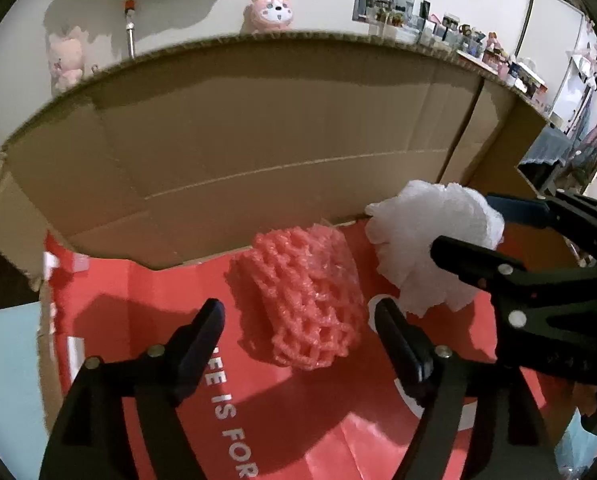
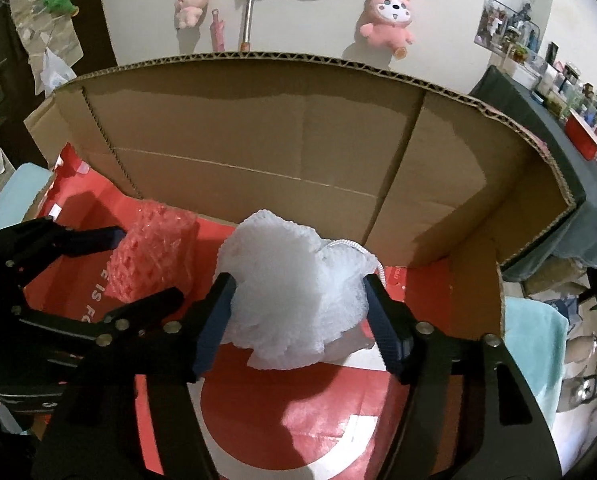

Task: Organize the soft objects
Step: 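Open both tools to drop the net and puff into the box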

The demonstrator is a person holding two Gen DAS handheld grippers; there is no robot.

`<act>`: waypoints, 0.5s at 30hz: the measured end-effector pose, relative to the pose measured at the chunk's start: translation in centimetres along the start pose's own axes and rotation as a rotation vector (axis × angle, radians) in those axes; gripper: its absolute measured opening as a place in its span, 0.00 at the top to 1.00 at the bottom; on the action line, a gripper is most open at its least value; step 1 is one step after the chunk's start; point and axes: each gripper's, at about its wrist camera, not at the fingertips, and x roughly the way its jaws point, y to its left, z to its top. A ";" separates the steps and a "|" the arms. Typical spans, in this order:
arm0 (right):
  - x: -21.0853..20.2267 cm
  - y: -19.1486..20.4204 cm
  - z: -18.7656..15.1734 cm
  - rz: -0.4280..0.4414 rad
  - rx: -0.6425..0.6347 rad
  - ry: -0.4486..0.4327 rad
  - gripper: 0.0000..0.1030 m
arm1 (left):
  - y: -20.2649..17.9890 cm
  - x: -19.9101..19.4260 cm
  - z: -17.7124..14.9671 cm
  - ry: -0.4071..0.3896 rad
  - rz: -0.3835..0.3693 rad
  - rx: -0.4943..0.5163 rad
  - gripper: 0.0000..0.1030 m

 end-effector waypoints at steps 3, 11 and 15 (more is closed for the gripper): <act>-0.7 0.0 0.1 -0.021 0.004 -0.006 0.34 | 0.2 -1.6 -0.4 -0.013 0.010 -0.008 0.16; -5.1 0.3 0.0 -0.043 0.022 -0.062 0.27 | -0.8 -5.0 -0.2 -0.096 0.036 -0.011 0.06; -9.5 0.5 -0.2 -0.056 0.033 -0.127 0.24 | -1.8 -8.3 0.0 -0.167 0.035 -0.029 0.01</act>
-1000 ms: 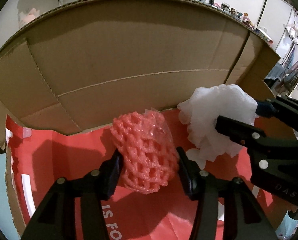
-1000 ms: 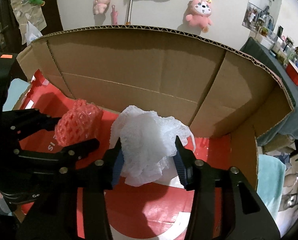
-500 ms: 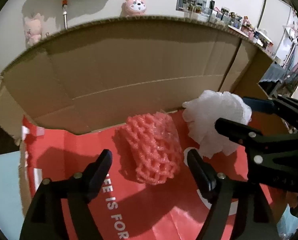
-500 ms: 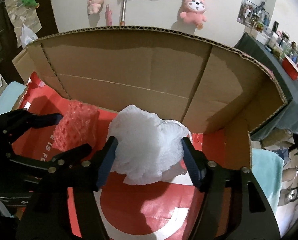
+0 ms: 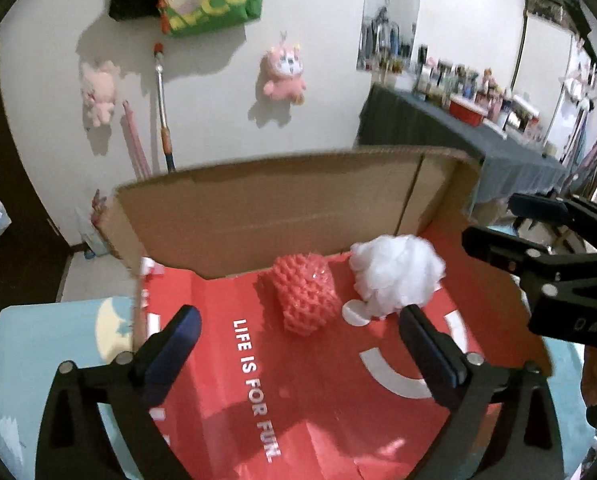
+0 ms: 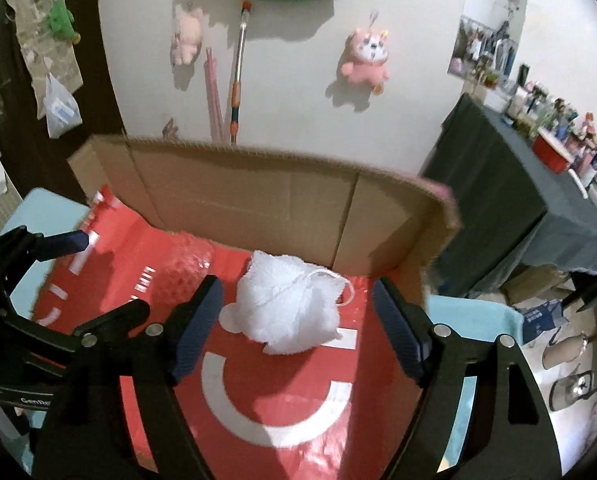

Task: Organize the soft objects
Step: 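Open both tools to drop the net and puff into the box, then withdraw both tools from the box back toward the table items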

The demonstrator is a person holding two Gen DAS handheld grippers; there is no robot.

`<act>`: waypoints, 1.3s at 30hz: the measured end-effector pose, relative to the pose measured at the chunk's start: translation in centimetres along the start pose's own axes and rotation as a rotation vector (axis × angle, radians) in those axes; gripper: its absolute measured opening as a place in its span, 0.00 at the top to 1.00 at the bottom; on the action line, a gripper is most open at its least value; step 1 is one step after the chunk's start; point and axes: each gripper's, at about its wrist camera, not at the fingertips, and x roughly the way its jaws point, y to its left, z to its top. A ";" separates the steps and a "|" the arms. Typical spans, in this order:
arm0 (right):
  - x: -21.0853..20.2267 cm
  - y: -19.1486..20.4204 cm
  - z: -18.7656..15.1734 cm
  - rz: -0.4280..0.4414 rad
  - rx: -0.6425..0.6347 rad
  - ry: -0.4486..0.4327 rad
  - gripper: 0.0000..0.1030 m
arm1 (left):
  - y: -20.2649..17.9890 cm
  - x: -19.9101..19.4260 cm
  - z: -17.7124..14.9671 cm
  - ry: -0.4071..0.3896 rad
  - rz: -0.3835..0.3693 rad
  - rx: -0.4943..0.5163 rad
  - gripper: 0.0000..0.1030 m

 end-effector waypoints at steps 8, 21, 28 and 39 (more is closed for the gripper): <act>-9.5 0.3 -1.2 -0.019 0.006 -0.144 0.14 | -1.7 -9.0 -0.5 -0.157 -0.002 -0.007 0.00; -22.0 3.3 -8.9 -0.112 -0.058 -0.410 0.06 | -3.9 -20.3 -6.9 -0.437 0.023 0.005 0.00; -26.5 5.2 -15.5 -0.077 -0.045 -0.519 0.06 | -5.7 -24.4 -12.6 -0.559 0.018 0.021 0.00; -31.7 8.5 -25.7 -0.085 -0.036 -0.646 0.03 | -8.9 -27.6 -21.4 -0.648 -0.020 0.048 0.00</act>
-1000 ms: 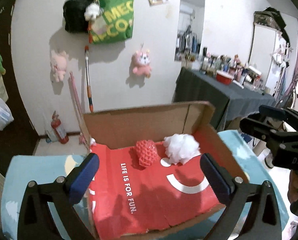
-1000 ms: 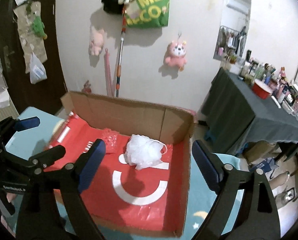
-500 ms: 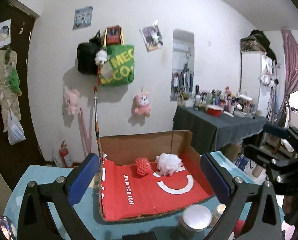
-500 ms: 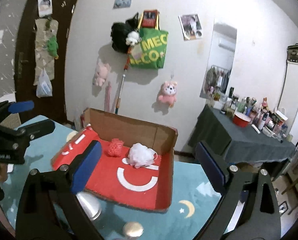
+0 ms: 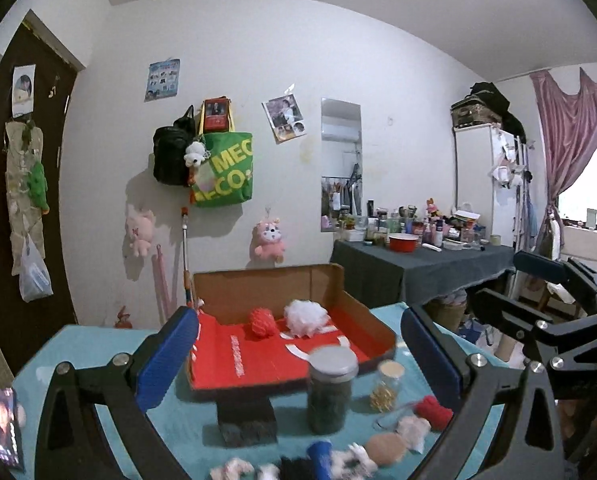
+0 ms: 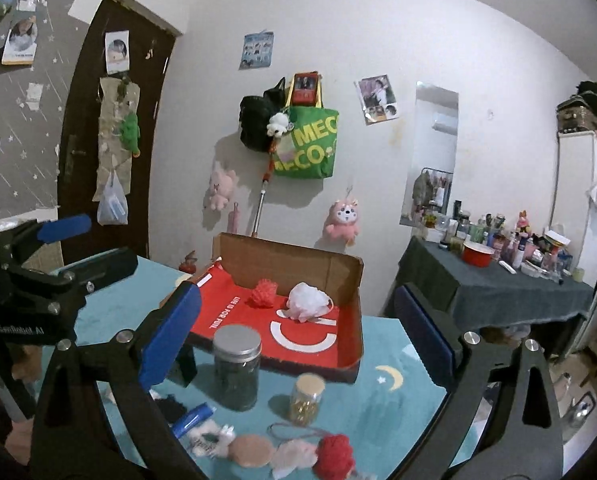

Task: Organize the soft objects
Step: 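Withdraw both tools from the box back toward the table items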

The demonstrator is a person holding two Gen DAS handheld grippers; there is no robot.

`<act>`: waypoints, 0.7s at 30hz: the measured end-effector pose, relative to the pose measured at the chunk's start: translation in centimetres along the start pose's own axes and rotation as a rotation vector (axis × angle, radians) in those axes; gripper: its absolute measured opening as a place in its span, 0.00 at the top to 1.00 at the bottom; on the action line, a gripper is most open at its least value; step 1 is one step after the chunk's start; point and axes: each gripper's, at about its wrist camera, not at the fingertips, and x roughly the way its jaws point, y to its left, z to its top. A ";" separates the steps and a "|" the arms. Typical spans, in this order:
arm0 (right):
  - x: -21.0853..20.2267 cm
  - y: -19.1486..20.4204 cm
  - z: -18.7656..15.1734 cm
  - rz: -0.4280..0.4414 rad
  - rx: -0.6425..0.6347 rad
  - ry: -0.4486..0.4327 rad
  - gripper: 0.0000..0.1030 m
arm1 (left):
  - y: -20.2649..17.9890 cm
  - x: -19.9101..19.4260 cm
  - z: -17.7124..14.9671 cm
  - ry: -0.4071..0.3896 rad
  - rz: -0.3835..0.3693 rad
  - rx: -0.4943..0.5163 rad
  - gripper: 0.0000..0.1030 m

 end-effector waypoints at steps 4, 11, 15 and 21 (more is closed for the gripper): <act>-2.3 0.8 -2.1 -0.027 0.014 -0.022 0.01 | -0.8 -1.3 -2.7 0.012 -0.006 -0.022 0.00; -4.1 1.9 -6.2 -0.080 0.022 -0.019 0.01 | -0.4 -1.6 -6.7 0.068 -0.005 -0.072 0.00; -4.1 2.1 -8.4 -0.109 0.029 0.011 0.01 | 0.2 -1.3 -8.2 0.087 0.021 -0.073 0.00; -3.3 1.3 -11.3 -0.104 0.086 0.081 0.01 | 0.3 -1.0 -10.1 0.119 0.035 -0.076 0.00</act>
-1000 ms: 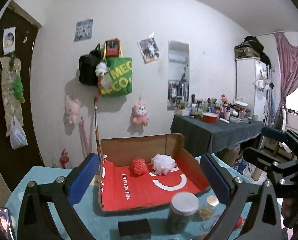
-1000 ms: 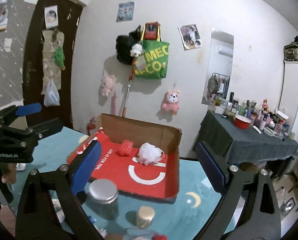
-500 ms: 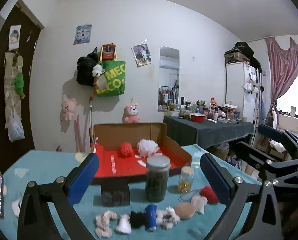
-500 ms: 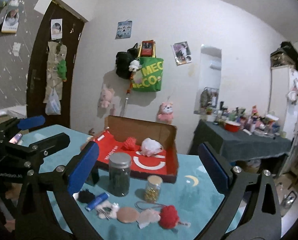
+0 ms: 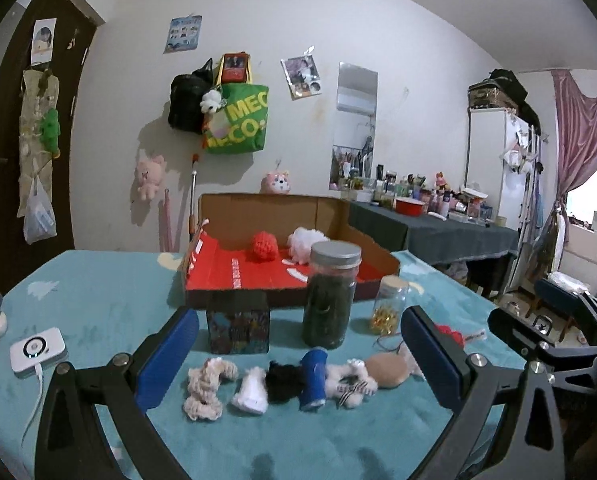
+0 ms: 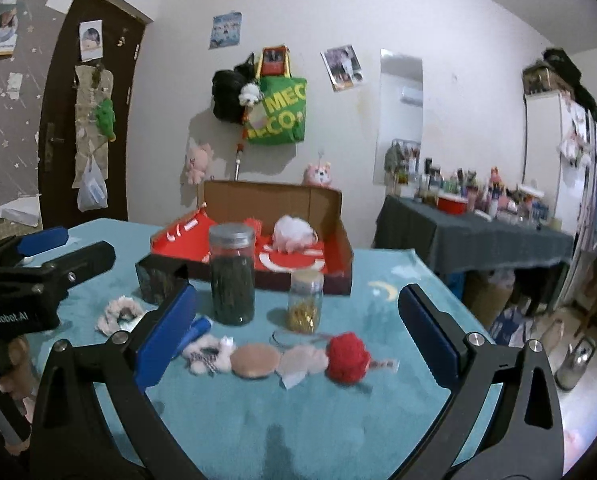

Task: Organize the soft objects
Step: 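Withdraw both tools from the box back toward the table items, then grasp the red yarn ball with the right tool while the left tool grasps the beige crocheted rope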

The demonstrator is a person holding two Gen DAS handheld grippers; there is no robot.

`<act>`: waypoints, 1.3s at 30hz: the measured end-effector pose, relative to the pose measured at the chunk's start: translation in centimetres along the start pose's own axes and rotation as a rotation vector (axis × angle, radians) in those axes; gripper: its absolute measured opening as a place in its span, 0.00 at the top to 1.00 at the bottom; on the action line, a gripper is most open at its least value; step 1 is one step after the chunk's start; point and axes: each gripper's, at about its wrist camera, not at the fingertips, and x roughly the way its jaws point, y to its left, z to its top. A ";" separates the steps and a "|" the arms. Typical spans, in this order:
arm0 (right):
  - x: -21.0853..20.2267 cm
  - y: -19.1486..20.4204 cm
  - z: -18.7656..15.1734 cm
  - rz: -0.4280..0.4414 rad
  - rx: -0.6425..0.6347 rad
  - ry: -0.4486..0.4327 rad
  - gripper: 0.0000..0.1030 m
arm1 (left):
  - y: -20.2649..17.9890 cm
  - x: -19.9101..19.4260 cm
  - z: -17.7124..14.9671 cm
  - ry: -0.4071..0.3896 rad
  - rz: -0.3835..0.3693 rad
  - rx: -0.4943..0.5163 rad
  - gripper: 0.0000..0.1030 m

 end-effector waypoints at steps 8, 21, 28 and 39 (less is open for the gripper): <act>1.8 -0.8 -2.7 -0.014 0.052 0.081 0.01 | 0.4 1.5 -2.6 0.067 0.028 -0.003 0.00; 4.3 -1.0 -6.1 -0.023 0.084 0.192 0.01 | 1.6 4.3 -5.6 0.187 0.054 -0.042 0.00; 5.2 -0.9 -7.0 -0.021 0.083 0.227 0.01 | 2.2 5.3 -5.9 0.227 0.058 -0.059 0.00; 7.2 -2.0 -6.5 -0.022 0.087 0.263 0.01 | 4.4 6.3 -4.5 0.282 0.073 -0.048 0.00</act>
